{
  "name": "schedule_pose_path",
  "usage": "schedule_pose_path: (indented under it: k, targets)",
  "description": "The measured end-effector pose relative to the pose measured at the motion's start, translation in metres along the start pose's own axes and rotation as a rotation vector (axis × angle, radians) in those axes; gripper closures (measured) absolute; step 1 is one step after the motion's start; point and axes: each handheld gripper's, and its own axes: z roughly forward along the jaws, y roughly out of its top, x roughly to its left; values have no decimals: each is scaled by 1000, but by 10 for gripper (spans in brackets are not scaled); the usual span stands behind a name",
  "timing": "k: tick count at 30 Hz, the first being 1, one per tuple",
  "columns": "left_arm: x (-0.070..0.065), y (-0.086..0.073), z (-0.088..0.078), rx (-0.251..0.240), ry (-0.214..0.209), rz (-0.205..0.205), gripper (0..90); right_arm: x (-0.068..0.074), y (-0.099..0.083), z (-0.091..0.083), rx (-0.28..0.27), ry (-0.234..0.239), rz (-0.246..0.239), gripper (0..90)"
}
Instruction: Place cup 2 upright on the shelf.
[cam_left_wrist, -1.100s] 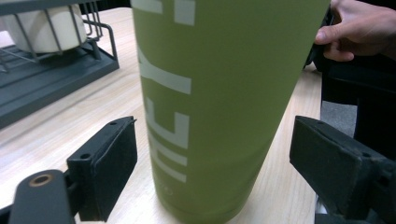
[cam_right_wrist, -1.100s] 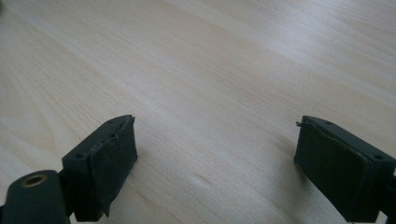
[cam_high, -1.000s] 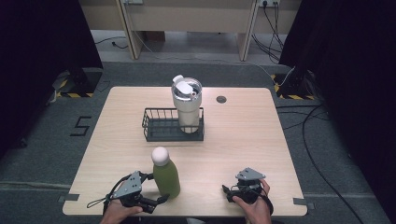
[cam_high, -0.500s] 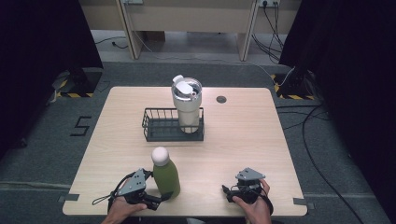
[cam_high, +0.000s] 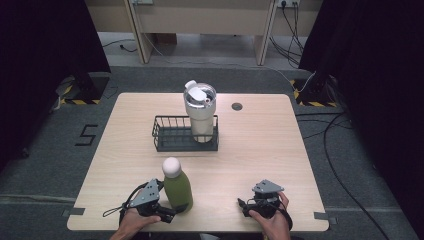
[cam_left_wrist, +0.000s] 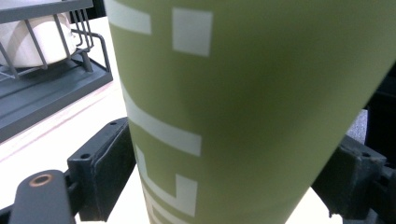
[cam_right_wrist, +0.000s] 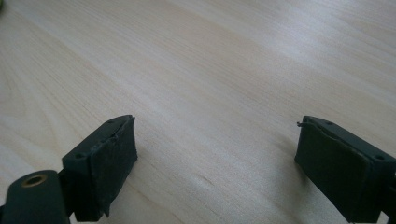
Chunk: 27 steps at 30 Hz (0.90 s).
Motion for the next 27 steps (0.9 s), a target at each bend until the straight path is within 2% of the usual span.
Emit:
schedule_pose_path:
  k: [5,17,27]
  targets:
    - [1,1,2,3,-6,12,150,0,0,0,-1,1,2,127]
    - [1,1,8,-1,-19,12,190,0,0,0,-1,2,0,127]
    - [0,0,8,-11,-11,26,202,0,0,0,-1,2,1,126]
